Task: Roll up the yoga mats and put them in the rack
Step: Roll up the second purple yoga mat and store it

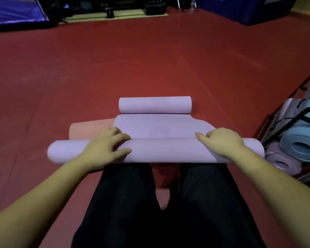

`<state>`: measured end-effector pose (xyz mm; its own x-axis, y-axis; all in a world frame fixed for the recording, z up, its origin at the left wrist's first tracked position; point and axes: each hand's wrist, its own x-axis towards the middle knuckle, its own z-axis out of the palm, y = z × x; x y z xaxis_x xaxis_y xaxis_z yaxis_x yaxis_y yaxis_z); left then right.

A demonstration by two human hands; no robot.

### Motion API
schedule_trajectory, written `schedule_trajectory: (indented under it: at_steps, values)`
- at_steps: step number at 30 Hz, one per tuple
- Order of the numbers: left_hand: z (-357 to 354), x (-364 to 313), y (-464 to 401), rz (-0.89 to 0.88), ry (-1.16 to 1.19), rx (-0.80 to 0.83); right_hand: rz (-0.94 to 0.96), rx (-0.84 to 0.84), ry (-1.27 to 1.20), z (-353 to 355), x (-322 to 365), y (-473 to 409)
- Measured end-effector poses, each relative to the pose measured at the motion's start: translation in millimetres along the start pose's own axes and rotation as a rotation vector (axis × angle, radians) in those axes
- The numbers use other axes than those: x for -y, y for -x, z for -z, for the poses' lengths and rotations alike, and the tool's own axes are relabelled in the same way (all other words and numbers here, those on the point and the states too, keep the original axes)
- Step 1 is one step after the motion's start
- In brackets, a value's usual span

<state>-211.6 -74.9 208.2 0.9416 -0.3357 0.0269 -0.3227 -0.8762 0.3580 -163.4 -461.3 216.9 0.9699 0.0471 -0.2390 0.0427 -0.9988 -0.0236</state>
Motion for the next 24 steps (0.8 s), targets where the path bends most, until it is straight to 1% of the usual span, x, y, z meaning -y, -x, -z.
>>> schedule_trajectory:
  at_steps: [2,4,7,10,13,16,20,22,24]
  values:
    - [-17,-9,12,-0.094,-0.251,-0.116,0.0,0.061,-0.016,4,0,-7]
    - [-33,-13,16,-0.101,-0.457,-0.101,-0.006,0.116,-0.02,7,1,-14]
    - [-38,-14,8,-0.024,-0.552,-0.081,-0.031,0.195,-0.045,15,8,-19]
    - [-27,-17,-3,0.012,-0.514,-0.053,-0.051,0.254,-0.088,25,14,-17]
    - [-7,-25,-10,0.038,-0.44,0.068,-0.055,0.31,-0.134,40,16,-13]
    - [23,-31,-9,0.021,-0.361,0.189,-0.063,0.396,-0.163,51,16,-11]
    - [41,-31,-2,0.056,-0.278,0.343,-0.051,0.511,-0.194,42,14,-9]
    - [35,-30,0,0.084,-0.228,0.428,-0.046,0.518,-0.162,30,15,-11]
    - [28,-25,0,0.114,-0.139,0.484,-0.012,0.446,-0.125,20,14,-12]
